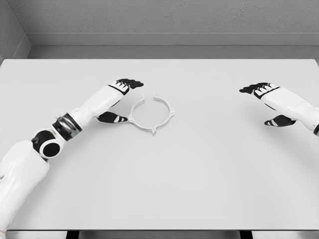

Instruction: Assemble PVC drainage pipe clamps

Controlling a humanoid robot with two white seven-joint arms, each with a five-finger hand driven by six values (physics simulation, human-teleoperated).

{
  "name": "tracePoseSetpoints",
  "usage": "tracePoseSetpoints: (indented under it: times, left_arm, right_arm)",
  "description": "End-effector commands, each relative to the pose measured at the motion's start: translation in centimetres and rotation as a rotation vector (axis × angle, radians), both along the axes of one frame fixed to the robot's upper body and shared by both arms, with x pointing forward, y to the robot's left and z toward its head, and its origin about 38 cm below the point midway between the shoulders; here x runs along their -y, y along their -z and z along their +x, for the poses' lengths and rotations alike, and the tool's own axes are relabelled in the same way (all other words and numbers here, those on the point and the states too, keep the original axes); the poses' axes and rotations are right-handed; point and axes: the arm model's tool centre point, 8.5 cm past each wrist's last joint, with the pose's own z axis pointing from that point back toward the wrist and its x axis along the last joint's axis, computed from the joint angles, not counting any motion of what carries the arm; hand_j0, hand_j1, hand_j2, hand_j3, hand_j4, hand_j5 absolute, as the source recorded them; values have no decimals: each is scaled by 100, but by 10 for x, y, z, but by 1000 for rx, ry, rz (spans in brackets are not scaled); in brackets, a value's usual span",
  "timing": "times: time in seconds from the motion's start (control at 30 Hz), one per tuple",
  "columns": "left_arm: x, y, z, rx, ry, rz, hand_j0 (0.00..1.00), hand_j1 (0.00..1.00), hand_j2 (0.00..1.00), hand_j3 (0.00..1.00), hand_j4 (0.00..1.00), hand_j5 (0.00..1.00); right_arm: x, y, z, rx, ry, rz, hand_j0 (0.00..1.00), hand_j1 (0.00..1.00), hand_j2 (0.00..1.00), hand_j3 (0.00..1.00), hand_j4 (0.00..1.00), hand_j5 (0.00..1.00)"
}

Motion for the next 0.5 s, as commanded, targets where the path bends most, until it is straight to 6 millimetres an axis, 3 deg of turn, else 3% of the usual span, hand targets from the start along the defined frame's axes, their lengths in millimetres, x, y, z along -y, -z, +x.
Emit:
tracePoseSetpoints:
  times: [0.0,0.47]
  left_arm:
    - [1,-1,0,0,1,-10,100,100,100,100,100,100]
    - [0,1,-1,-4,0,-7,100,100,100,100,100,100]
  right_arm:
    - [0,-1,0,1,1,7,100,100,100,100,100,100]
    - [0,-1,0,1,1,7,100,100,100,100,100,100]
